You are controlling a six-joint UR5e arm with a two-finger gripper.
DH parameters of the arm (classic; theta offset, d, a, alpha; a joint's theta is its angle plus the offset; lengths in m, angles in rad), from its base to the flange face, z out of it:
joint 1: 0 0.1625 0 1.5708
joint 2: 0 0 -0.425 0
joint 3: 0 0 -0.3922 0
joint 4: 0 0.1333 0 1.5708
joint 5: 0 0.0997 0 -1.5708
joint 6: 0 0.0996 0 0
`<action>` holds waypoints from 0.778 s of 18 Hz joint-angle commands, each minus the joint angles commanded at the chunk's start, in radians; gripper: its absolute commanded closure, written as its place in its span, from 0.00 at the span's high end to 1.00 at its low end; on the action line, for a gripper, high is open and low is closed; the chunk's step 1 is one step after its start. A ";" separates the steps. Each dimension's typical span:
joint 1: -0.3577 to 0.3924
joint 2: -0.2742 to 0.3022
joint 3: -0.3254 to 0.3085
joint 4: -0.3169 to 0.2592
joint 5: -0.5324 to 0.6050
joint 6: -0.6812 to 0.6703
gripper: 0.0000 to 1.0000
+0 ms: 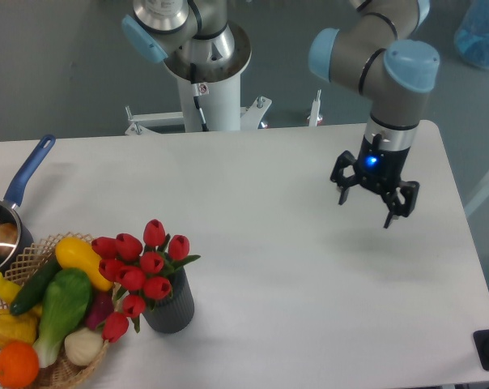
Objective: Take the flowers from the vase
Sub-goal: 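Move the open gripper toward the red tulip heads above the vase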
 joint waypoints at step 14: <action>-0.115 0.000 -0.020 -0.003 -0.342 -0.138 1.00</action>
